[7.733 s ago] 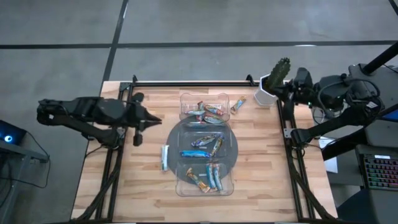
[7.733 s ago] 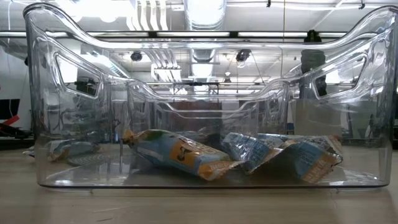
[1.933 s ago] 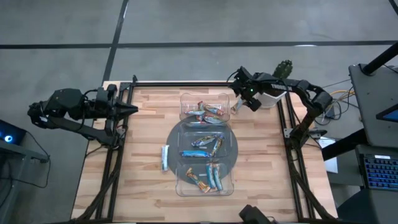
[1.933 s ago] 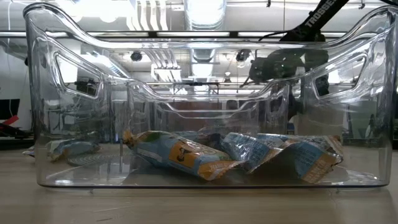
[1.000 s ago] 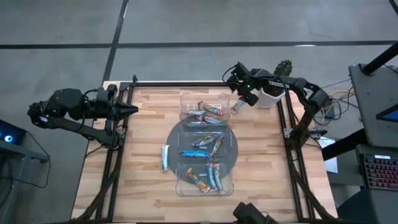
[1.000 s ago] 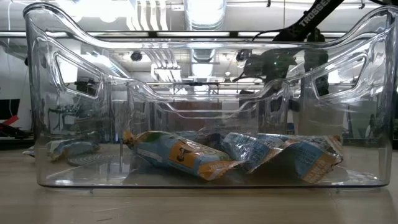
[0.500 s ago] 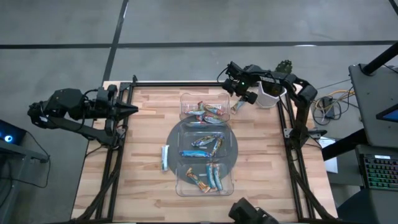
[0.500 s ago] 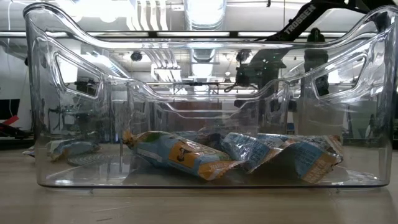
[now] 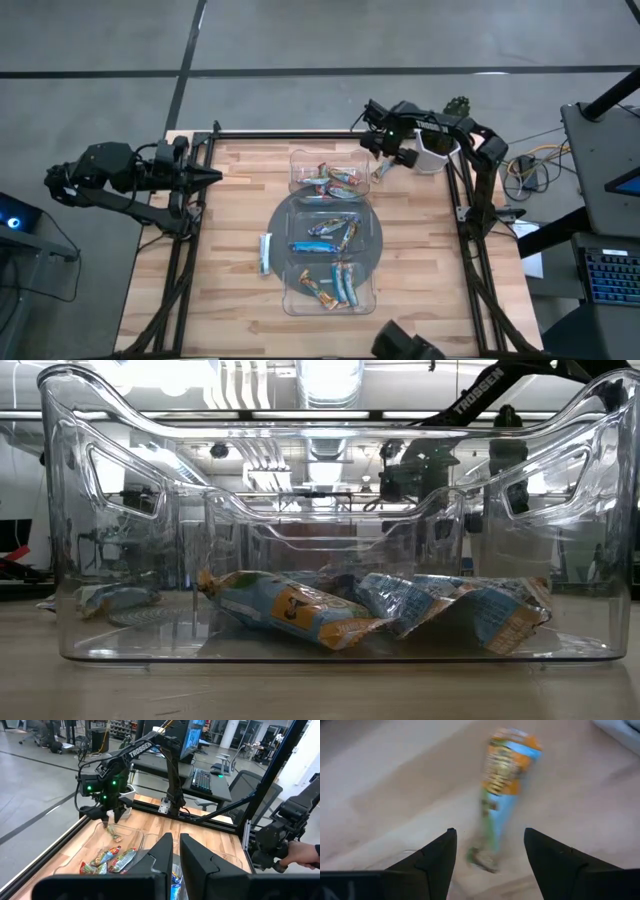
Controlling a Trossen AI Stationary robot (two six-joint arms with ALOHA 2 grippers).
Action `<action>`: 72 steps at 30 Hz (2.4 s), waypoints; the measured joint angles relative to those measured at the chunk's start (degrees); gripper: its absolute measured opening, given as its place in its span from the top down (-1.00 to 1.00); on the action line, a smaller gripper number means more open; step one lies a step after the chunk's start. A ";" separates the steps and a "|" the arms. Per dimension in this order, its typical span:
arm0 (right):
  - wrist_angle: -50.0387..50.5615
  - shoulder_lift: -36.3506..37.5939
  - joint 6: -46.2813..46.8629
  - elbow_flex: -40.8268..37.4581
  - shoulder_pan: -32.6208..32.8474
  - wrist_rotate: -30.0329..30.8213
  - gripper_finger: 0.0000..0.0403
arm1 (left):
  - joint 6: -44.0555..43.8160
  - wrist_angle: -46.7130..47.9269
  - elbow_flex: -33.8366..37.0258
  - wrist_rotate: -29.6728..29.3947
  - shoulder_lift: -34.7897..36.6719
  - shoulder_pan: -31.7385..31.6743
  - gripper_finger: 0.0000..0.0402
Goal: Pick and place Granola Bars by type
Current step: Put the yellow granola bar into the bottom transparent bin
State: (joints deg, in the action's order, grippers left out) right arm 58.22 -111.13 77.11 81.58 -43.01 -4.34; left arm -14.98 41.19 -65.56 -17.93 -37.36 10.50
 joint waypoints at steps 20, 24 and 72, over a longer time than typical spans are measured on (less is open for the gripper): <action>-0.99 0.00 7.58 -3.29 1.25 3.13 -0.11 | 0.26 0.04 0.00 0.00 0.00 0.04 0.91; -3.39 0.00 8.23 -4.33 1.53 3.10 -0.11 | 0.26 0.02 0.00 0.02 -0.02 0.04 0.91; -11.49 0.13 8.23 -11.10 1.60 2.74 0.39 | -0.21 0.00 0.01 0.00 -0.02 0.00 0.91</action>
State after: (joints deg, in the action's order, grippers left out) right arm 46.74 -111.00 85.34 70.48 -41.41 -1.60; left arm -15.19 41.19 -65.55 -17.93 -37.39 10.50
